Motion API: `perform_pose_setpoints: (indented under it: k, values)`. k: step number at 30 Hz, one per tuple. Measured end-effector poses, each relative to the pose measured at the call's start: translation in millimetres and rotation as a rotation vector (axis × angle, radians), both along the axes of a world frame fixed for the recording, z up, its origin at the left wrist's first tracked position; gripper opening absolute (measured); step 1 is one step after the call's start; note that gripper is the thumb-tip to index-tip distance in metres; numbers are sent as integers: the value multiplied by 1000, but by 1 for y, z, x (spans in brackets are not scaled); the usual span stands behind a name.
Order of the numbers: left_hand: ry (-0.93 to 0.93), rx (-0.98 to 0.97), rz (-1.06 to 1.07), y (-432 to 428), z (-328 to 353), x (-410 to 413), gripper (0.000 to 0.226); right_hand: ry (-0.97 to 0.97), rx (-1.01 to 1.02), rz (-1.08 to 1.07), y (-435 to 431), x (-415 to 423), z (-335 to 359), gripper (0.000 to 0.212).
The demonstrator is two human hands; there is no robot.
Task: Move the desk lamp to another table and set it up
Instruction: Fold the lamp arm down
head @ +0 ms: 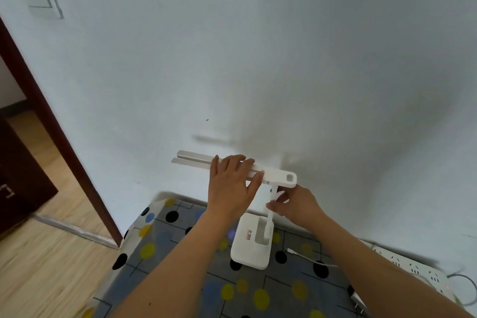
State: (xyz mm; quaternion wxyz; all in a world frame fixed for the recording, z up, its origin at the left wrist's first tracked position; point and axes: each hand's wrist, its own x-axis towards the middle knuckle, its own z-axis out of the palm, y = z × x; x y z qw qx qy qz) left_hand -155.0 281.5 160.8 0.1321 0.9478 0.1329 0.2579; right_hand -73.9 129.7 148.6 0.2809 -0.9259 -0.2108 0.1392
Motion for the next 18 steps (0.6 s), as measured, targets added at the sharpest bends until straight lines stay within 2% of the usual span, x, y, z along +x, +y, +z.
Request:
perform_pose_setpoints:
  k: [4,13,18]
  values:
    - [0,-3,-9,0,1,0,54,-22,-100,67,4,2,-3,38]
    - [-36,-56,-35,0,-3,2,51,16,-50,121,6,7,-10,38]
    - [-71,-153,-34,-1,-7,4,49,16,-39,145,5,9,-11,37]
